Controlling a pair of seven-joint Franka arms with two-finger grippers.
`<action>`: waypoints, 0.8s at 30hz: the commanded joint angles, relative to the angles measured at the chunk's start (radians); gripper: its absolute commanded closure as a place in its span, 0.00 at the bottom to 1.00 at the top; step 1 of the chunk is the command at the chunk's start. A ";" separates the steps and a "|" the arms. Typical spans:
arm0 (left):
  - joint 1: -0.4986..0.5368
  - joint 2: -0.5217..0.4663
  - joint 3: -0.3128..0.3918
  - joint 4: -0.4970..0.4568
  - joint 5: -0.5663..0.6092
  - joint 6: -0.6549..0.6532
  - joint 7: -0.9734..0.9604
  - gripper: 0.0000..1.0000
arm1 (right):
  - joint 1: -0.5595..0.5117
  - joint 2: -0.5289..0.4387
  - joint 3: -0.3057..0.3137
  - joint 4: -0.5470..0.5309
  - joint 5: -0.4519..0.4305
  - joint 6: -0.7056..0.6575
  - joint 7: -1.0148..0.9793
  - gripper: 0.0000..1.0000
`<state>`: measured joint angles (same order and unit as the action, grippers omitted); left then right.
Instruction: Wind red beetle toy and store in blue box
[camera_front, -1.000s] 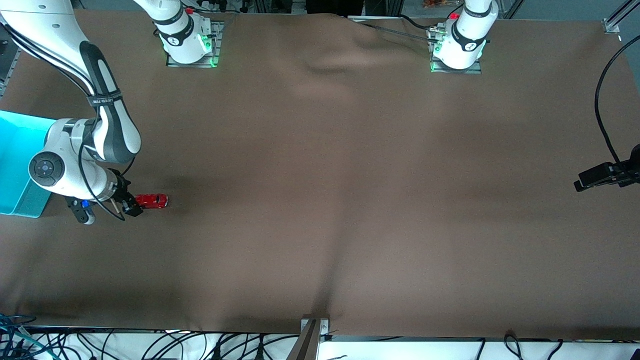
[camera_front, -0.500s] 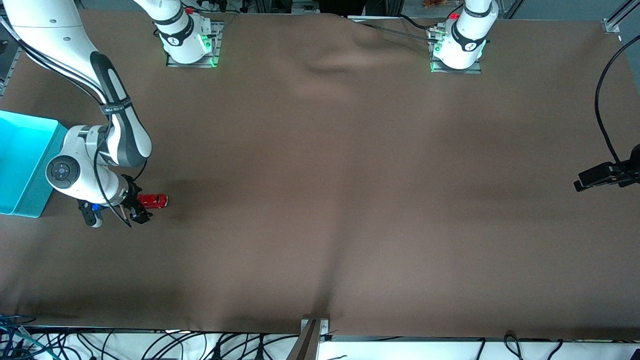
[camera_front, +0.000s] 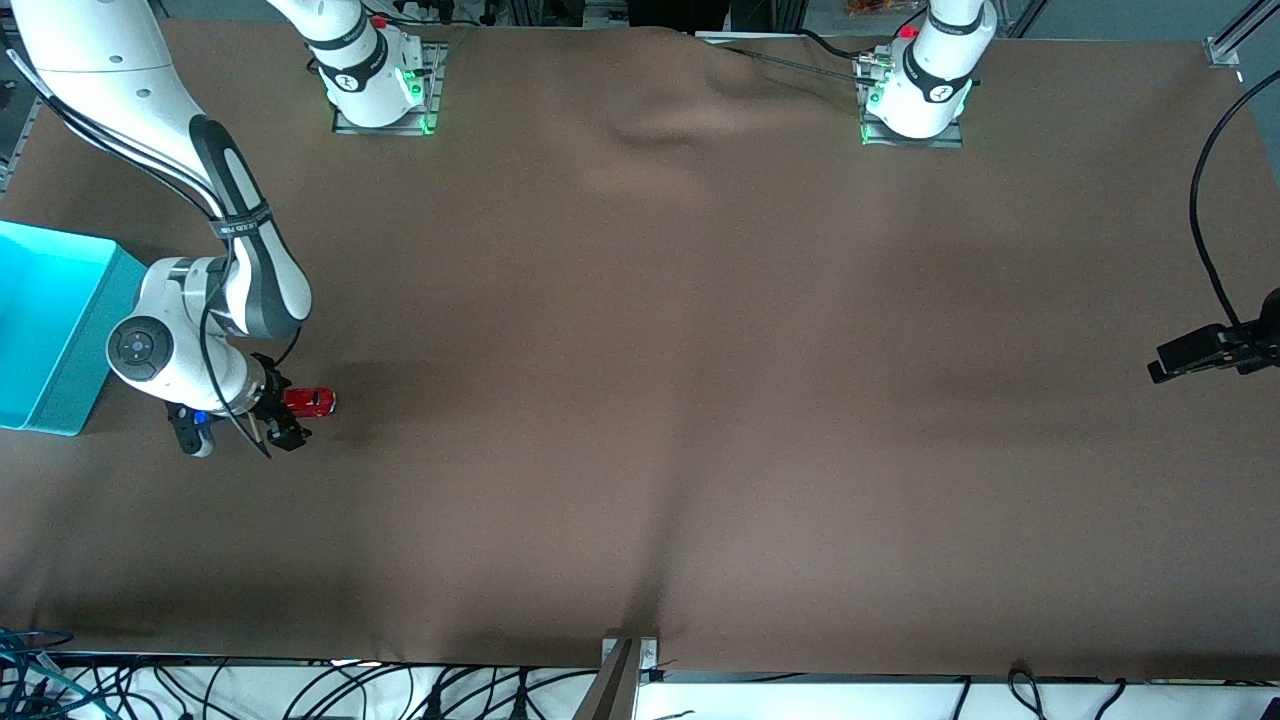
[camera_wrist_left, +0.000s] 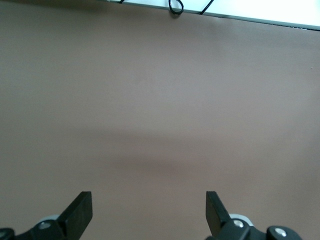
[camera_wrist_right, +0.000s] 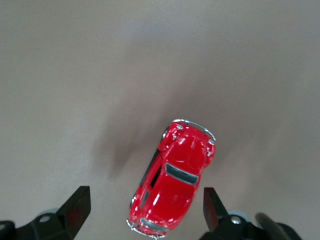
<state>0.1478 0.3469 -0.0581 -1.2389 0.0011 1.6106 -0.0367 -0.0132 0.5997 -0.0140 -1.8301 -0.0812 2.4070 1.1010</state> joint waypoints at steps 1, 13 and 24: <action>-0.002 0.000 0.001 0.018 0.013 -0.020 0.020 0.00 | -0.010 0.028 0.008 0.003 -0.005 0.037 0.013 0.00; 0.000 0.000 0.000 0.018 0.013 -0.018 0.020 0.00 | -0.010 0.037 0.006 0.002 -0.003 0.038 0.013 0.09; 0.000 0.000 0.001 0.016 0.013 -0.018 0.020 0.00 | -0.010 0.048 0.006 0.003 -0.005 0.070 0.065 0.79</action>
<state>0.1478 0.3469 -0.0581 -1.2389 0.0011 1.6106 -0.0362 -0.0140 0.6312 -0.0157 -1.8297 -0.0814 2.4315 1.1185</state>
